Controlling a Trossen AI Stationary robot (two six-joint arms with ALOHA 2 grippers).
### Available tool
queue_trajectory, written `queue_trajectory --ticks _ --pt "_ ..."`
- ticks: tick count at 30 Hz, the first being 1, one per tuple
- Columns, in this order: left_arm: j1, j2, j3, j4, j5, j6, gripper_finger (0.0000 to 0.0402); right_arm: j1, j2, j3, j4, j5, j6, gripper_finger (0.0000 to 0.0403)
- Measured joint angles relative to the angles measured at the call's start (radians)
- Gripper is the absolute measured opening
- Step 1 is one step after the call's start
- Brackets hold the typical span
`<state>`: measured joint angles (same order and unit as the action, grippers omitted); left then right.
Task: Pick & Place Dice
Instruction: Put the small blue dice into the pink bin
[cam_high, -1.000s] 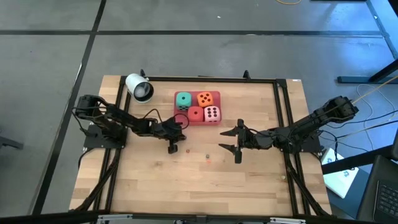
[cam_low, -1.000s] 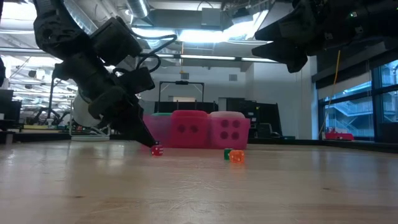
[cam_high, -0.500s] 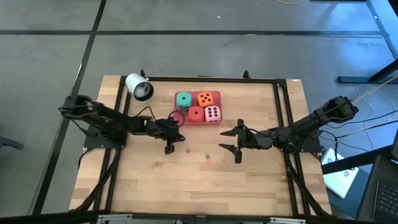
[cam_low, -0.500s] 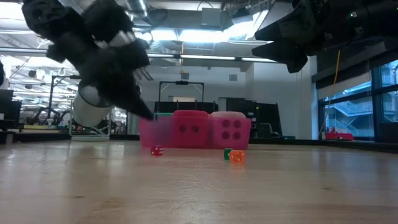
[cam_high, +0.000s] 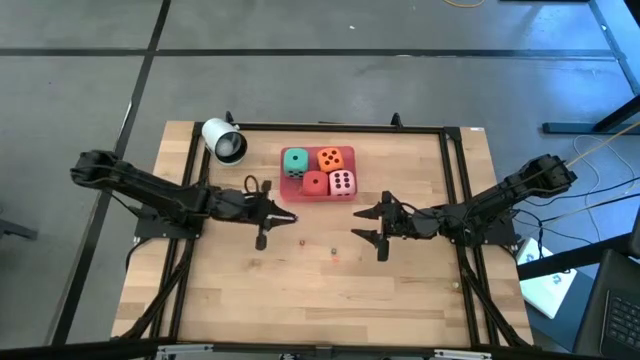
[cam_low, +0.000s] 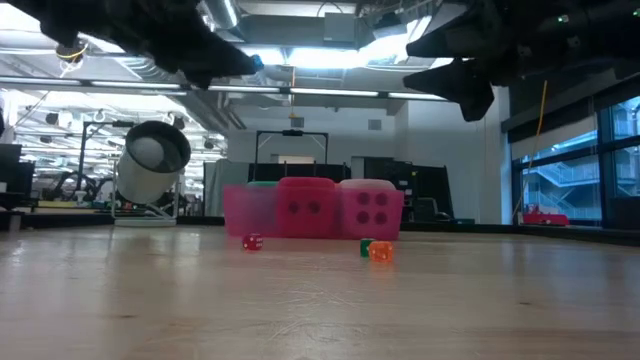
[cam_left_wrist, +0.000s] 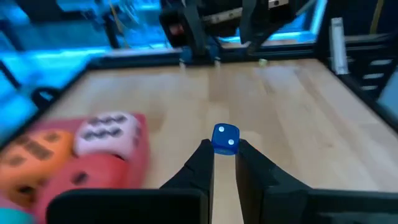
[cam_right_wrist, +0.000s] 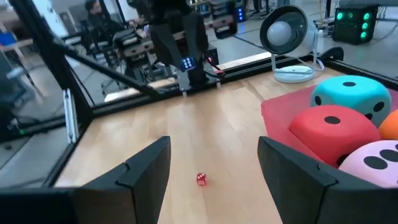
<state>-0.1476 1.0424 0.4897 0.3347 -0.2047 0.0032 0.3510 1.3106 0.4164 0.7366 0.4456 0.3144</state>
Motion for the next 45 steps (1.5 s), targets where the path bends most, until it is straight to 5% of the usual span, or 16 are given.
queue_trajectory --ticks 7,16,22,29,45 --pt "-0.054 0.057 0.110 -0.040 -0.165 0.194 0.0031 -0.055 0.043 0.000 0.101 -0.077 0.109 0.0241" --pt "-0.092 0.271 0.355 -0.285 -0.364 0.346 0.0031 -0.111 0.173 0.002 0.332 -0.180 0.235 0.0241" --pt "-0.110 0.402 0.502 -0.382 -0.445 0.409 0.0031 -0.141 0.230 0.059 0.335 -0.221 0.285 0.0241" --pt "-0.115 0.470 0.603 -0.428 -0.469 0.434 0.0031 -0.158 0.278 0.116 0.324 -0.244 0.280 0.0241" --pt "-0.115 0.471 0.622 -0.433 -0.432 0.446 0.0031 -0.173 0.326 0.166 0.323 -0.255 0.254 0.0241"
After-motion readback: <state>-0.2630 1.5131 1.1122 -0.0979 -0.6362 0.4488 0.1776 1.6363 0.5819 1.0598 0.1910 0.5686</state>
